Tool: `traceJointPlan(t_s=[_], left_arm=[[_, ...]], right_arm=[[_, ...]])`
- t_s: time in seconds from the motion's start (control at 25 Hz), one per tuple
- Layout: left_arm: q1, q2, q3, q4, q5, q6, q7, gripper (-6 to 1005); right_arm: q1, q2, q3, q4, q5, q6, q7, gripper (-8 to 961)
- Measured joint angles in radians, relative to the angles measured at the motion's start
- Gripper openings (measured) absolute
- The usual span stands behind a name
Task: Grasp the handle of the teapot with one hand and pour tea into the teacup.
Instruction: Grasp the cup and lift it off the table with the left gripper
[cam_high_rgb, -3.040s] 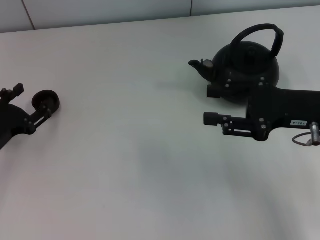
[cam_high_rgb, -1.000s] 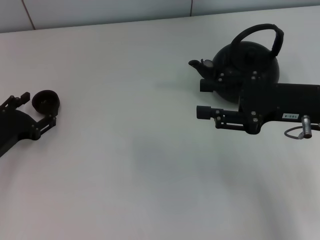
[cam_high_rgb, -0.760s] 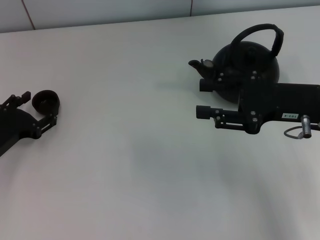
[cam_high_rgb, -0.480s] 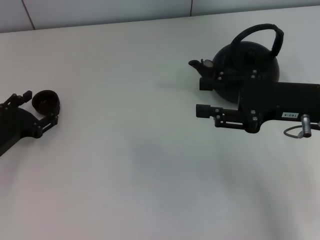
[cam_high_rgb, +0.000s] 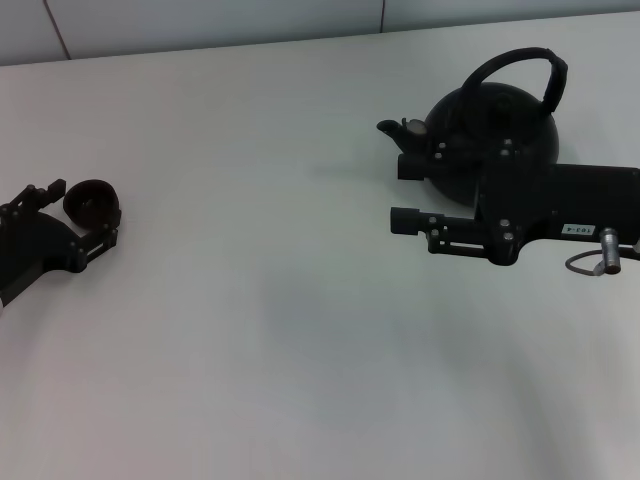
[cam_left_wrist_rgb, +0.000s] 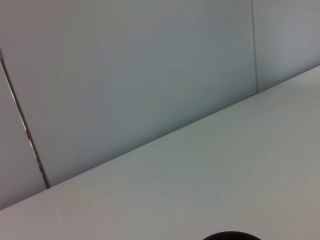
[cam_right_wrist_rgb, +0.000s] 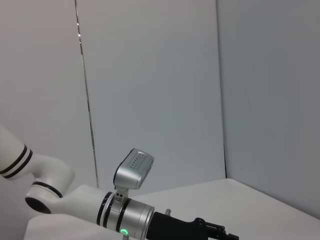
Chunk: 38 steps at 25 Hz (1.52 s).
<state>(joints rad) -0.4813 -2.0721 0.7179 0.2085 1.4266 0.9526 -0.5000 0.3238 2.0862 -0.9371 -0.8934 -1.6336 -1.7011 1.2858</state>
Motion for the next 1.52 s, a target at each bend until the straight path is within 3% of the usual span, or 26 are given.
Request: traceJointPlan(t_s=[1.08, 1.52], left_arm=[[-0.018, -0.002, 0.045, -0.001, -0.006, -0.046, -0.001, 694], [-0.037, -0.002, 0.051, -0.002, -0.001, 0.031, -0.009, 701]], right_arm=[[0.004, -0.001, 0.005, 0.002, 0.0, 0.0, -0.005, 573], [0.006, 0.0, 0.0, 0.002, 0.0, 0.015, -0.005, 573]])
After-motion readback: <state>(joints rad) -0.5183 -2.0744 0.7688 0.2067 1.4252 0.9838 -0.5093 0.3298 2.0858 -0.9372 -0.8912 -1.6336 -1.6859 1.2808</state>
